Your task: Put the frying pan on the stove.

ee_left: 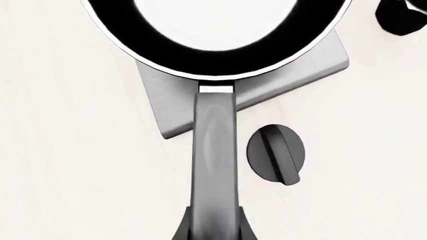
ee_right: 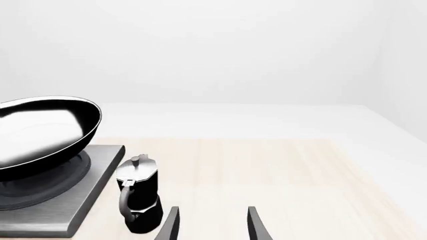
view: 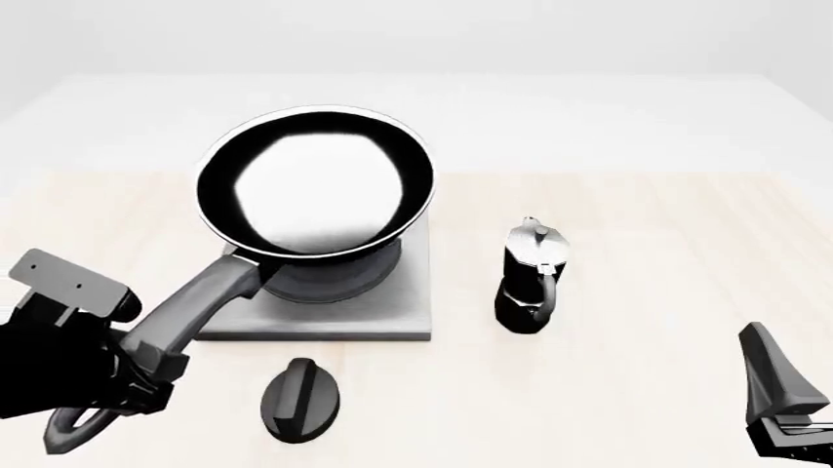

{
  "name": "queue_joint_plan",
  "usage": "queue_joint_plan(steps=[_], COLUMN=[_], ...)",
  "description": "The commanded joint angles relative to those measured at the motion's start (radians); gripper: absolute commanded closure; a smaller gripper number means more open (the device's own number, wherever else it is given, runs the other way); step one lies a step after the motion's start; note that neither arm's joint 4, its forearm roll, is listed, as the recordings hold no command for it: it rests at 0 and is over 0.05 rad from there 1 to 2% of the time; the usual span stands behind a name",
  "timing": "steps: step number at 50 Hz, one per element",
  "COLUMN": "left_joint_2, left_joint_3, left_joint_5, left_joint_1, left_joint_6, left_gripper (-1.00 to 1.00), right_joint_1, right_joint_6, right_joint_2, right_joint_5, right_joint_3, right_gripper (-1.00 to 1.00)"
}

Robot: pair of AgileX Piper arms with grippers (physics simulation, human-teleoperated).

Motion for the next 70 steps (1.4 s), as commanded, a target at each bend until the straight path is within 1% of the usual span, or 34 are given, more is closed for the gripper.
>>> queue_joint_plan(steps=[1,3,6,7,10,15,16,18,19,22,23,24,25,26,27,29,30,32,38,44,45,47,49,52,56,70], left_joint_2=[-0.026,-0.027,-0.019,-0.023,-0.017,-0.027,-0.023,-0.023,-0.029,-0.029,-0.027,-0.016,-0.028,-0.032,-0.033,-0.040,-0.037,-0.038,-0.038,-0.037,-0.036,-0.042,-0.037,-0.026,-0.013,0.042], left_joint_3=[0.008,0.012,0.024,0.029,0.031,0.044,0.053,0.056,0.054,0.061,0.057,0.064,0.063,0.063,0.069,0.070,0.076,0.069,0.087,0.097,0.101,0.101,0.107,0.099,0.103,0.099], left_joint_5=[-0.020,-0.027,-0.037,-0.038,-0.042,-0.044,-0.046,-0.049,-0.049,-0.051,-0.053,-0.057,-0.052,-0.049,-0.048,-0.044,-0.045,-0.047,-0.056,-0.064,-0.064,-0.062,-0.065,-0.081,-0.093,-0.147], left_joint_1=[0.005,-0.003,0.001,-0.004,0.004,-0.005,0.009,0.007,-0.004,0.005,-0.005,0.012,0.008,-0.007,0.012,0.005,0.014,0.008,0.018,0.011,0.022,0.014,0.023,0.005,0.012,-0.013], left_joint_6=[0.003,-0.008,-0.003,-0.012,-0.008,-0.019,-0.012,-0.010,-0.022,-0.015,-0.027,-0.021,-0.017,-0.033,-0.021,-0.032,-0.022,-0.028,-0.029,-0.039,-0.028,-0.037,-0.027,-0.044,-0.037,-0.050], left_gripper=[1.00,1.00,1.00,1.00,1.00,1.00,1.00,1.00,1.00,1.00,1.00,1.00,1.00,1.00,1.00,1.00,1.00,1.00,1.00,1.00,1.00,1.00,1.00,1.00,1.00,1.00], right_joint_1=[0.000,0.000,0.000,0.000,0.000,0.000,0.000,0.000,0.000,0.000,0.000,0.000,0.000,0.000,0.000,0.000,0.000,0.000,0.000,0.000,0.000,0.000,0.000,0.000,0.000,0.000], right_joint_6=[0.000,0.000,0.000,0.000,0.000,0.000,0.000,0.000,0.000,0.000,0.000,0.000,0.000,0.000,0.000,0.000,0.000,0.000,0.000,0.000,0.000,0.000,0.000,0.000,0.000,0.000], right_joint_2=[0.000,0.000,0.000,0.000,0.000,0.000,0.000,0.000,0.000,0.000,0.000,0.000,0.000,0.000,0.000,0.000,0.000,0.000,0.000,0.000,0.000,0.000,0.000,0.000,0.000,0.000], right_joint_5=[0.000,0.000,0.000,0.000,0.000,0.000,0.000,0.000,0.000,0.000,0.000,0.000,0.000,0.000,0.000,0.000,0.000,0.000,0.000,0.000,0.000,0.000,0.000,0.000,0.000,0.000], right_joint_3=[0.000,0.000,0.000,0.000,0.000,0.000,0.000,0.000,0.000,0.000,0.000,0.000,0.000,0.000,0.000,0.000,0.000,0.000,0.000,0.000,0.000,0.000,0.000,0.000,0.000,0.000], right_gripper=[-1.00,-1.00,-1.00,-1.00,-1.00,-1.00,-1.00,-1.00,-1.00,-1.00,-1.00,-1.00,-1.00,-1.00,-1.00,-1.00,-1.00,-1.00,-1.00,-1.00,-1.00,-1.00,-1.00,-1.00,-1.00,-1.00])
